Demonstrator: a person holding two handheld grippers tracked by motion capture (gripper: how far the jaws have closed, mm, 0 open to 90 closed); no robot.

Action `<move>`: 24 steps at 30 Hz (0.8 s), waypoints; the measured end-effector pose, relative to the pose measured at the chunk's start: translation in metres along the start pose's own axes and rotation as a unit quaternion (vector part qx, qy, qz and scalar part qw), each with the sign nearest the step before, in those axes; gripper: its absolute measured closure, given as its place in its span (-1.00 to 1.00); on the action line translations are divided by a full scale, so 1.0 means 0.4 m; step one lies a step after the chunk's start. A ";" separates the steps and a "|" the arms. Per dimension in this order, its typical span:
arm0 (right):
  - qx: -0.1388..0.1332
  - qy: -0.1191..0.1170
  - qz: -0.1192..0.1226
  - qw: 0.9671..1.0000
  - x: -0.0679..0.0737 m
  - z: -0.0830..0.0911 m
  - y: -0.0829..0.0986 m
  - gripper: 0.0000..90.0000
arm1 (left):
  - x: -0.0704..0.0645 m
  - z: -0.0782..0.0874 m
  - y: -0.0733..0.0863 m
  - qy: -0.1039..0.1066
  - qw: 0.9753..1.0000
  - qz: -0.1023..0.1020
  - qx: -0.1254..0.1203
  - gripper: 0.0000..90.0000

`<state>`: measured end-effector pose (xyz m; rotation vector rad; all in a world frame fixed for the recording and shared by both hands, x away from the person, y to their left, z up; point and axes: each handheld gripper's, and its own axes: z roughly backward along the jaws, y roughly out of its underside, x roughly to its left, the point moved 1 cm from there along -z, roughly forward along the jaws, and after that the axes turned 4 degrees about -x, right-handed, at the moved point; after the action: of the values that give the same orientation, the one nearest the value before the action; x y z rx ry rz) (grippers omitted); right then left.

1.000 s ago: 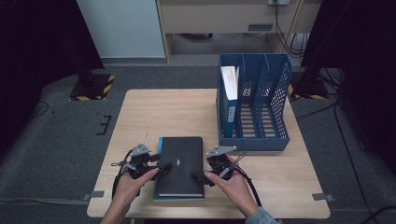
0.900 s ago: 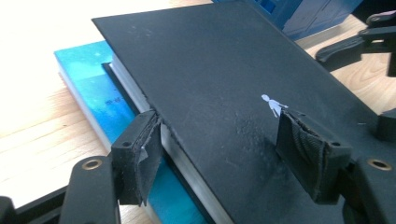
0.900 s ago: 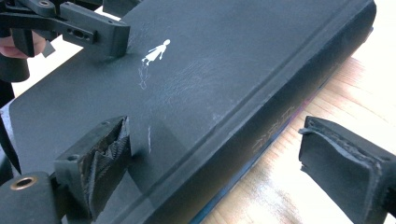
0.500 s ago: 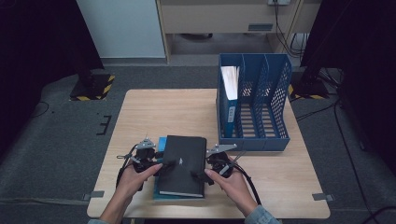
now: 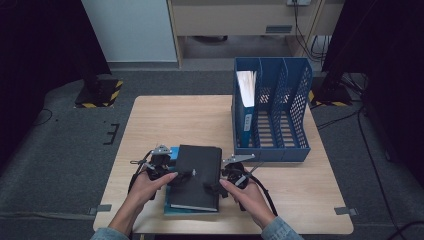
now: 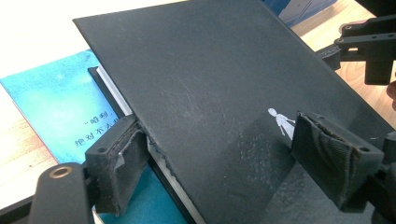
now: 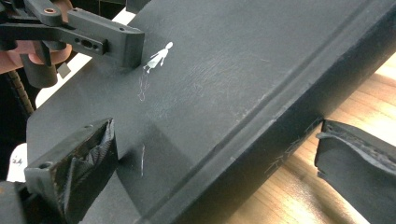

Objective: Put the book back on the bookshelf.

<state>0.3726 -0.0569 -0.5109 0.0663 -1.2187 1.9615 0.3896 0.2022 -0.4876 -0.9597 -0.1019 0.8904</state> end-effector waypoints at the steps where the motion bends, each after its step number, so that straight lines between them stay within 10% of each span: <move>1: 0.000 -0.001 -0.004 1.000 -0.001 -0.001 0.000 -1.00 | 0.001 -0.001 -0.001 0.001 1.000 -0.001 0.002 -0.60; 15: -0.007 -0.051 -0.086 0.995 -0.036 -0.037 0.007 -1.00 | 0.026 -0.014 0.005 0.034 0.999 0.005 -0.008 -0.68; 24: 0.002 -0.044 -0.071 0.996 -0.030 -0.028 -0.006 -0.95 | 0.029 0.008 -0.005 0.029 0.999 0.015 -0.018 -0.39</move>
<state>0.3864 -0.0549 -0.5203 0.2380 -1.2310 1.8535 0.3969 0.2120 -0.4876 -1.0216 -0.0550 0.8903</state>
